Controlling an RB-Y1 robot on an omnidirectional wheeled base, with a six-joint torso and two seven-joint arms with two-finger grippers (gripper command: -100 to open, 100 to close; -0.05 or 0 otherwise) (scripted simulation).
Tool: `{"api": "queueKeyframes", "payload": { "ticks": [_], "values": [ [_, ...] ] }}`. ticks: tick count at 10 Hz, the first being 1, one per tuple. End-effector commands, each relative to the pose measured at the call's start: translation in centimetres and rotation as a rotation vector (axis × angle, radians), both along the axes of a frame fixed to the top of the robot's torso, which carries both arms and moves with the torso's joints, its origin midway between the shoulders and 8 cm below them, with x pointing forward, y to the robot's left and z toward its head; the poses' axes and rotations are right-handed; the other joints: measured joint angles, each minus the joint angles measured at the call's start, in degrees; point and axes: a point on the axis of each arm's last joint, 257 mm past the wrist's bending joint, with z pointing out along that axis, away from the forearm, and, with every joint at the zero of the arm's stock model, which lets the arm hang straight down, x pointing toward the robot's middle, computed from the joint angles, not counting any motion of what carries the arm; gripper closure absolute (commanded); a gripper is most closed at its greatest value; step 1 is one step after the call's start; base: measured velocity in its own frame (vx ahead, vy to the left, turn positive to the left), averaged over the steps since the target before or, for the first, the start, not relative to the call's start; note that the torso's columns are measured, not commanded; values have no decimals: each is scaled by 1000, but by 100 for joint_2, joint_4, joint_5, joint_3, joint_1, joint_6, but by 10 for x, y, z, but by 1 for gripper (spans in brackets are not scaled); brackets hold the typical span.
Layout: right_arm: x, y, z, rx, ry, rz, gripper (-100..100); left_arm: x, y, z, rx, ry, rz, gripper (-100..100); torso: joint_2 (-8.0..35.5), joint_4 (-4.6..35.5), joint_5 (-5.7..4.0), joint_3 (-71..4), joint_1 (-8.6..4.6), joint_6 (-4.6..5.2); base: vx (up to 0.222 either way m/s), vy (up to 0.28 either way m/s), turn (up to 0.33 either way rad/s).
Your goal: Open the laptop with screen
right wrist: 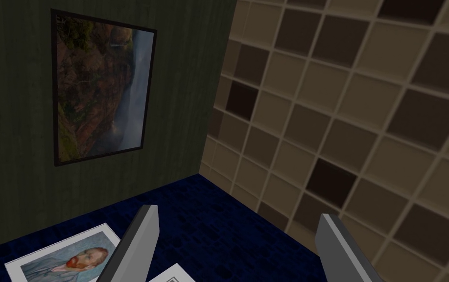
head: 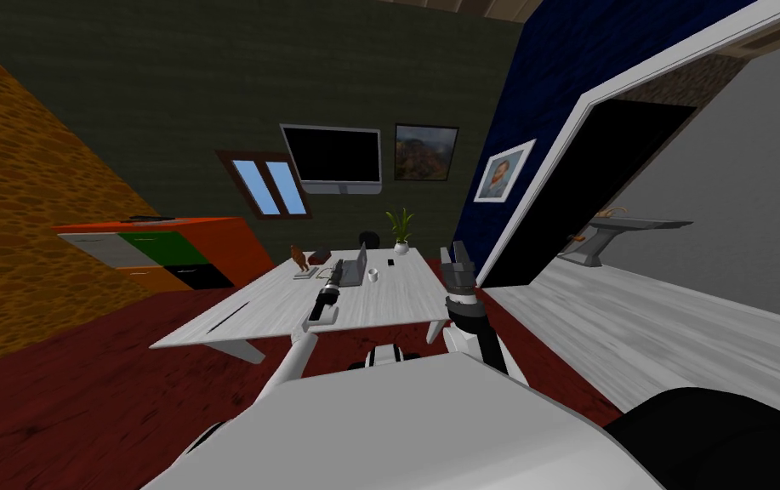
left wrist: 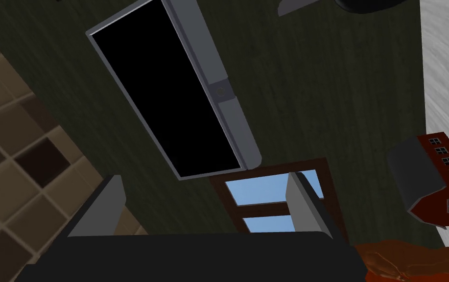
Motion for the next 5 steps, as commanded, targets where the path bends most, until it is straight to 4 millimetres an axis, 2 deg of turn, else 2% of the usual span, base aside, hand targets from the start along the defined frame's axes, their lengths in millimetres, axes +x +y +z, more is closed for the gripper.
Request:
{"api": "queueKeyframes", "payload": {
  "ticks": [1, 2, 3, 4, 5],
  "values": [
    [0, 0, 0, 0, 0, 0, 0, 13, -2, -13, 16, 38, 6, -100, 2, -1, 2, 2, 5, -2, 15, -34, -13],
    [0, 0, 0, 0, 0, 0, 0, 12, 0, -28, 16, 67, 10, -100, 1, 0, 1, 1, 4, 0, 14, -29, -9],
    [0, 0, 0, 0, 0, 0, 0, 21, -3, -22, 27, 64, 9, -100, 3, 0, 2, 2, 6, -2, 18, -36, -12],
    [0, 0, 0, 0, 0, 0, 0, 21, -1, -35, 27, 89, 13, -100, 0, 0, 0, 0, 1, 0, 14, -27, -9],
    [0, 0, 0, 0, 0, 0, 0, 21, -1, -38, 27, 94, 14, -100, 3, 0, 1, 1, 5, -2, 2, -10, 2]
  ]
}}
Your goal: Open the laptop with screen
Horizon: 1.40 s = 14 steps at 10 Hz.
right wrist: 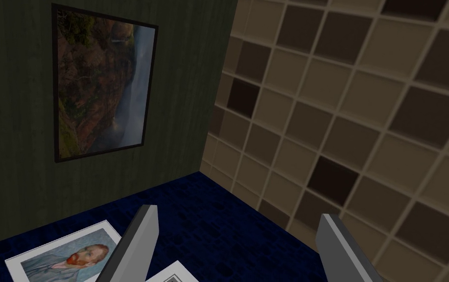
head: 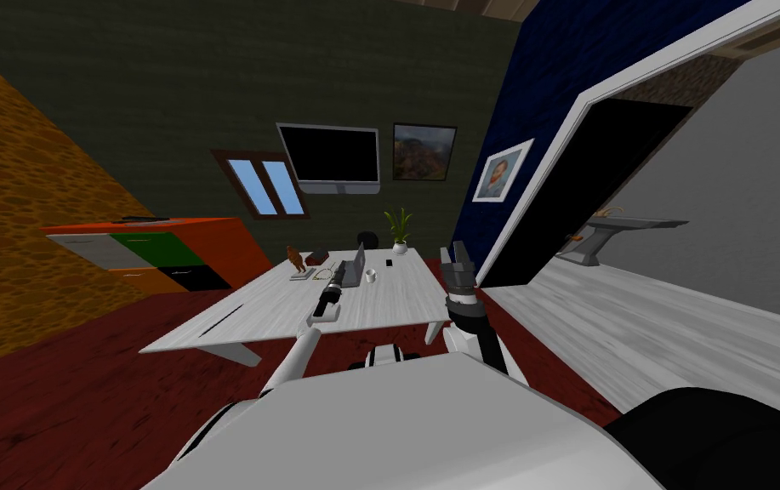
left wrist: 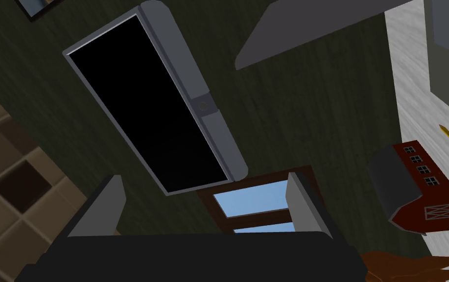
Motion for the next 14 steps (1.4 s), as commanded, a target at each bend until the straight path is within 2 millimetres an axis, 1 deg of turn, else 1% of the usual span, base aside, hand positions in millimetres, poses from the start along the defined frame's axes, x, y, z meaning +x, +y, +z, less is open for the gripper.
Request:
{"api": "queueKeyframes", "payload": {
  "ticks": [1, 2, 3, 4, 5, 6, 7, 8, 9, 10, 14],
  "values": [
    [0, 0, 0, 0, 0, 0, 0, 10, -1, -11, 12, 29, 3, -100, 3, 1, 2, 2, 5, 0, 6, -19, -12],
    [0, 0, 0, 0, 0, 0, 0, 9, 0, -19, 13, 45, 6, -100, 0, 1, 0, 0, -1, 2, 10, -21, -10],
    [0, 0, 0, 0, 0, 0, 0, 17, -2, -20, 23, 55, 6, -100, -2, 0, 0, -1, -3, 0, 13, -32, -12],
    [0, 0, 0, 0, 0, 0, 0, 16, -1, -28, 23, 71, 8, -100, -3, 0, -2, -2, -7, 2, 11, -29, -6],
    [0, 0, 0, 0, 0, 0, 0, 22, -2, -32, 34, 88, 9, -100, -2, 0, -1, -1, -4, 1, 10, -32, -10],
    [0, 0, 0, 0, 0, 0, 0, 22, -1, -36, 34, 96, 11, -100, -1, 0, 0, 0, -3, 1, 11, -29, -7],
    [0, 0, 0, 0, 0, 0, 0, 28, -3, -37, 45, 106, 11, -100, 0, 0, 0, 0, 0, 0, 15, -31, -10],
    [0, 0, 0, 0, 0, 0, 0, 27, -2, -43, 45, 119, 13, -100, -2, 0, 0, -1, -2, 1, 12, -24, -8],
    [0, 0, 0, 0, 0, 0, 0, 33, -2, -45, 56, 132, 14, -100, 0, 0, 0, 0, 1, 0, 11, -23, -11],
    [0, 0, 0, 0, 0, 0, 0, 32, -1, -49, 56, 140, 15, -100, -1, 0, 0, 0, 0, 1, 9, -20, -5],
    [0, 0, 0, 0, 0, 0, 0, 43, 3, -63, 90, 192, 24, -100, -2, 0, 0, -1, -3, 1, 11, -26, -10]
  ]
}}
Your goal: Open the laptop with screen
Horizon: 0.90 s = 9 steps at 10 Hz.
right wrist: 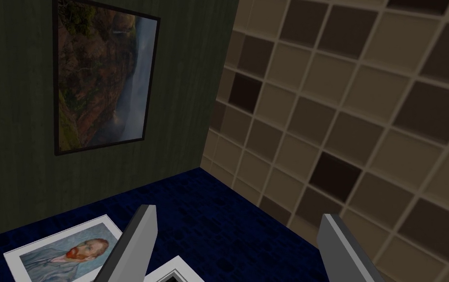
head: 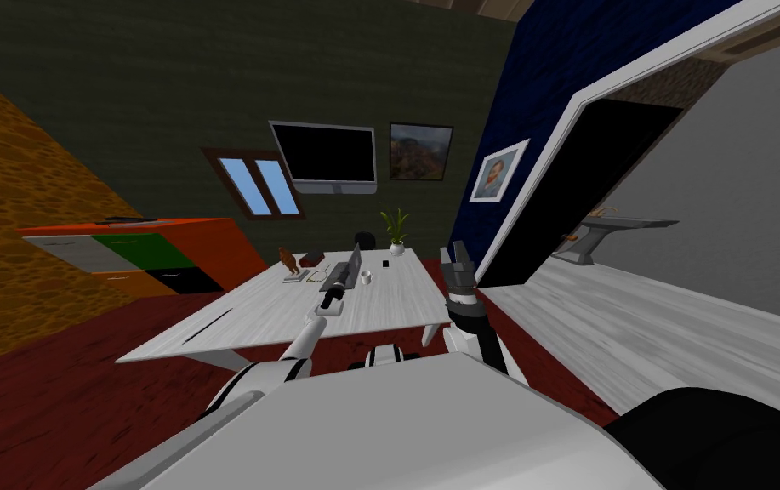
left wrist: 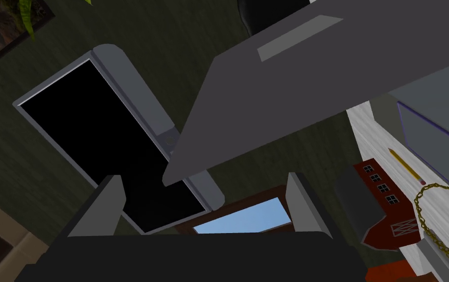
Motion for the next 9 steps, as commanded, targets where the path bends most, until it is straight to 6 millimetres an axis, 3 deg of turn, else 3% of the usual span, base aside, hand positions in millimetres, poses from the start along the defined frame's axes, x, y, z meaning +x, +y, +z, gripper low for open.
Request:
{"api": "queueKeyframes", "payload": {
  "ticks": [1, 6, 7, 8, 9],
  "values": [
    [0, 0, 0, 0, 0, 0, 0, 8, 6, -9, 29, 37, 8, -100, 0, 0, -1, 0, -2, 0, 12, -34, -10],
    [0, 0, 0, 0, 0, 0, 0, 14, 14, -14, 54, 63, 16, -100, 1, 0, 1, 1, 4, -1, 9, -22, -6],
    [0, 0, 0, 0, 0, 0, 0, 3, 34, -24, 42, 79, 52, -100, 3, 0, 2, 1, 6, -1, 16, 2, -258],
    [0, 0, 0, 0, 0, 0, 0, 4, 33, -17, 43, 65, 50, -100, 1, -3, 4, 1, 4, 4, 14, 2, -49],
    [0, 0, 0, 0, 0, 0, 0, -6, 53, -26, 32, 82, 85, -100, 0, -1, 1, 0, 0, 4, 21, 3, -269]
  ]
}}
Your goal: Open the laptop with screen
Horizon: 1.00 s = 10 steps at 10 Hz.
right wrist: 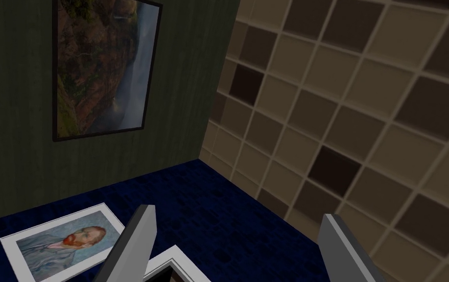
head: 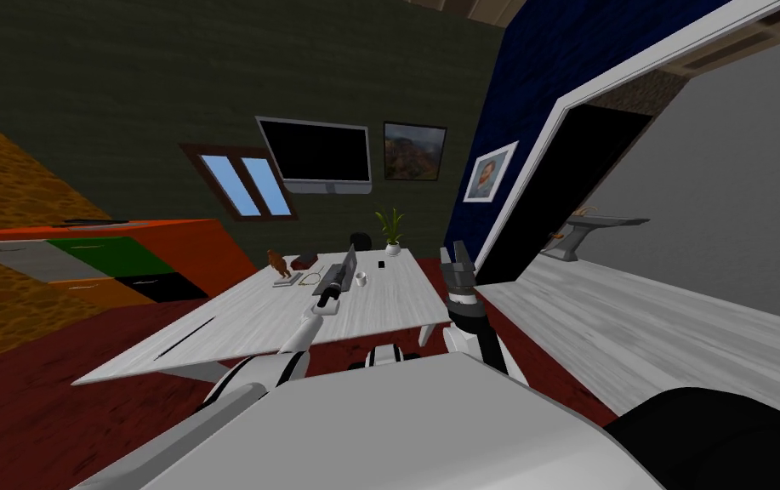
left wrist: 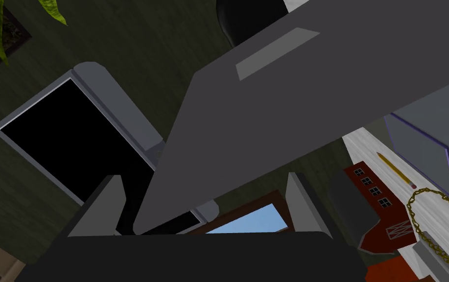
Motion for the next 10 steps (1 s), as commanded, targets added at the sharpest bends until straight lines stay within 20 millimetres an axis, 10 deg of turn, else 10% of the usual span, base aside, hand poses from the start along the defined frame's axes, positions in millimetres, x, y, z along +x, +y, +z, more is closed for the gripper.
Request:
{"api": "queueKeyframes", "payload": {
  "ticks": [1, 10],
  "values": [
    [0, 0, 0, 0, 0, 0, 0, -23, 41, -11, -19, 14, 74, -100, 0, 0, -1, 0, -2, 0, 31, 6, -394],
    [0, 0, 0, 0, 0, 0, 0, -64, 103, -8, -22, 6, 180, -100, -1, 0, 0, 0, 0, 0, 14, 3, -130]
  ]
}}
